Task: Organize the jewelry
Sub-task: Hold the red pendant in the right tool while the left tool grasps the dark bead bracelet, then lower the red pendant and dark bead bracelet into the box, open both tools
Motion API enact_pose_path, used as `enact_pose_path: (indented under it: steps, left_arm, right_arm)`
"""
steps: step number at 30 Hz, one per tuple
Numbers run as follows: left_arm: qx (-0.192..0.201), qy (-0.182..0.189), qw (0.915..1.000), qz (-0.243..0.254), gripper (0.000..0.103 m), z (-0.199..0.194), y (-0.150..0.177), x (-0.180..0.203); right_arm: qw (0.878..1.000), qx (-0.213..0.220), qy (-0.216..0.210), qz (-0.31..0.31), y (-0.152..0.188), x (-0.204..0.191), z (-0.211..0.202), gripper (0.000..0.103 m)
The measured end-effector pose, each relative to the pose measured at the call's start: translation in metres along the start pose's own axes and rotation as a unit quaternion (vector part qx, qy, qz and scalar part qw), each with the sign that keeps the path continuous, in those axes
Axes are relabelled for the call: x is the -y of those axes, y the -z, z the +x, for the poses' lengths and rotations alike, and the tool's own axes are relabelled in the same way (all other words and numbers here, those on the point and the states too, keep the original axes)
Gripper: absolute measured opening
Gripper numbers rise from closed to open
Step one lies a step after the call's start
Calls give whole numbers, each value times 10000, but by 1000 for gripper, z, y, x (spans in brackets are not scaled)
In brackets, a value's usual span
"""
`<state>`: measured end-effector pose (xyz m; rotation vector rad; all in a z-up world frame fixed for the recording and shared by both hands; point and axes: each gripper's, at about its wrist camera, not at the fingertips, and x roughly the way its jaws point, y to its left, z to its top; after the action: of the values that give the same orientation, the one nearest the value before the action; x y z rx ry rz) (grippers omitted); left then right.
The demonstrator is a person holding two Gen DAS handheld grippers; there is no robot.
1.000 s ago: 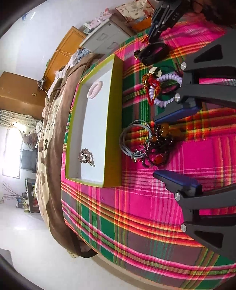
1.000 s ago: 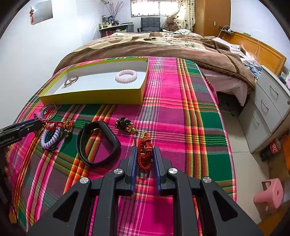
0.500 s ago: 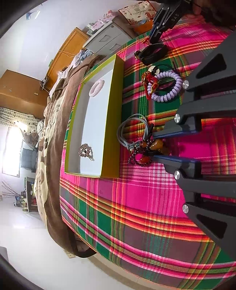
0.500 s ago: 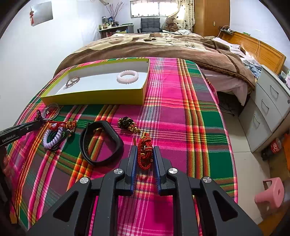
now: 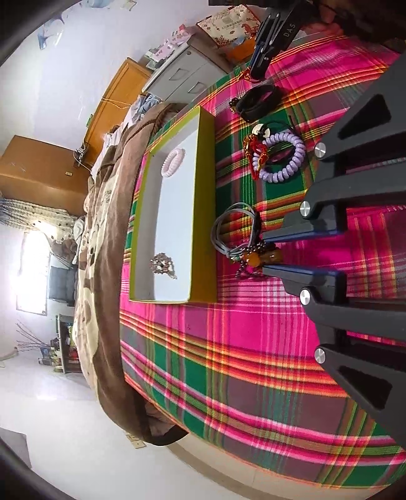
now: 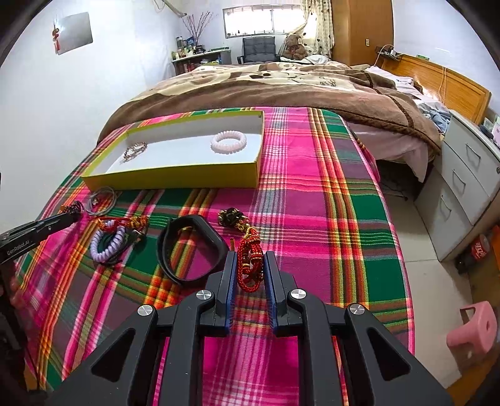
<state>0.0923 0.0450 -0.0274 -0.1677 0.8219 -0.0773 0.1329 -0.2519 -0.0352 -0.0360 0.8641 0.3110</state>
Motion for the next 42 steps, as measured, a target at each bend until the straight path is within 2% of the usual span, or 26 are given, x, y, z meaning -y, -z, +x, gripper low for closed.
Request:
enact_pose_path:
  steps: [5, 7, 12, 16, 18, 20, 21, 22, 26, 30, 32, 33, 42]
  left_arm:
    - [123, 26, 9999, -3, 13, -10, -5, -4]
    - [169, 88, 9998, 20, 3, -15, -9, -4]
    - [258, 66, 9996, 74, 2, -22, -17, -8]
    - [-22, 165, 9998, 127, 4, -10, -14, -9]
    - [-65, 132, 9996, 257, 11, -6, -10, -5]
    - [-114, 146, 9992, 367, 26, 1, -6, 1]
    - [-158, 124, 9991, 367, 39, 5, -6, 2]
    - [-231, 96, 9990, 379, 47, 10, -5, 3]
    - [-361, -101, 9978, 547, 47, 24, -4, 6]
    - [-429, -136, 9975, 541, 47, 31, -7, 6]
    - [-444, -180, 9975, 526, 41, 32, -8, 5]
    - [-427, -167, 9975, 542, 33, 31, -8, 5]
    - [-383, -135, 9970, 664, 20, 27, -6, 7]
  right_arm:
    - [9999, 118, -116, 46, -6, -6, -6, 17]
    - [9997, 185, -162, 38, -10, -11, -9, 17]
    - [9992, 296, -250, -3, -18, -21, -14, 17]
    - [9990, 323, -299, -33, -18, -27, -15, 17]
    - [9991, 300, -312, -31, -17, -27, -14, 17]
    - [9991, 259, -336, -16, -15, -28, -11, 17]
    - [9991, 243, -344, -11, -15, -28, -10, 17]
    - [9991, 227, -351, -10, -15, -28, -9, 17]
    - [9991, 176, -389, -13, -13, -28, -6, 17]
    - [9990, 161, -410, -26, -15, -30, -3, 17]
    - [9990, 152, -424, -25, -15, -31, -2, 17]
    - [9989, 148, -437, -26, -14, -32, -1, 17]
    - [9990, 120, -425, -36, -17, -32, 1, 17]
